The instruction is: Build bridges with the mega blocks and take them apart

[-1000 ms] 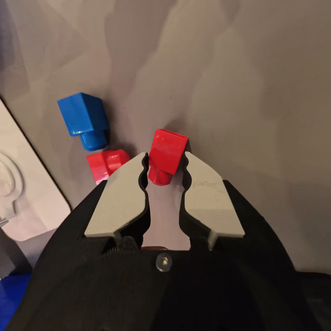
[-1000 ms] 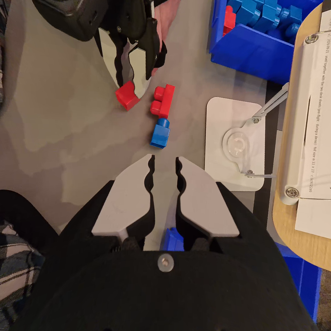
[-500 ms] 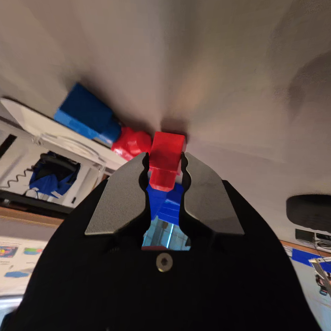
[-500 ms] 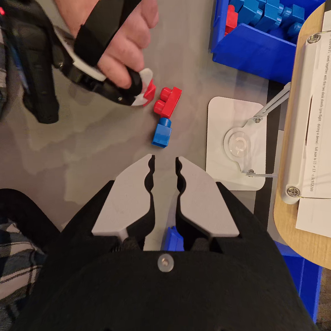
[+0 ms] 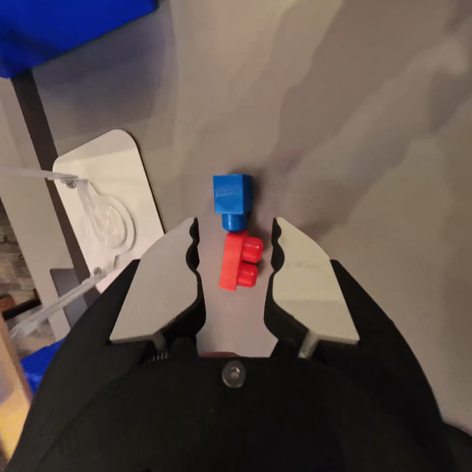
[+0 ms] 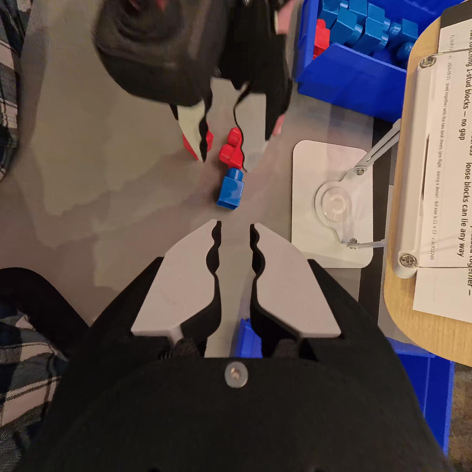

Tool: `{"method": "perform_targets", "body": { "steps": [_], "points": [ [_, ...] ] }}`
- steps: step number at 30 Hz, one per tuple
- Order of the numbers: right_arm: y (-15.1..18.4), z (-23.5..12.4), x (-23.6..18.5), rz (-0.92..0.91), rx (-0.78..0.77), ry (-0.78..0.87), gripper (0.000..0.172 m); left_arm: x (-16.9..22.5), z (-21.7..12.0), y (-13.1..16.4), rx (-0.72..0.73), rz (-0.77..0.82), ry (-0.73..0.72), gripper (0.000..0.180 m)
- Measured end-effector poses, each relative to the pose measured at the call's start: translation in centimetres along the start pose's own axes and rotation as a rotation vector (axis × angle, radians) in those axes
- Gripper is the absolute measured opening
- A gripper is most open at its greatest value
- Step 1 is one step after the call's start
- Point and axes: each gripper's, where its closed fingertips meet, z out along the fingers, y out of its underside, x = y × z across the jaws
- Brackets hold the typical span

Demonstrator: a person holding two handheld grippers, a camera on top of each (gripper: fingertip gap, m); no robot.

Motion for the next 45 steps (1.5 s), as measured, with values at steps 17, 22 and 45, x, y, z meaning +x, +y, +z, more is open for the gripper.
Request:
{"method": "perform_targets", "body": {
  "steps": [17, 22, 45],
  "points": [
    [0.2, -1.0, 0.1, 0.001, 0.019, 0.021, 0.021, -1.5, 5.0, 3.7, -0.205, 0.088, 0.109, 0.034],
    [0.1, -1.0, 0.0, -0.002, 0.018, 0.015, 0.021, -2.4, -1.3, 7.1, -0.452, 0.266, -0.059, 0.034],
    [-0.3, -1.5, -0.7, -0.016, 0.017, 0.014, 0.020, 3.5, -2.3, 10.4, -0.728, 0.466, -0.051, 0.076]
  ]
}}
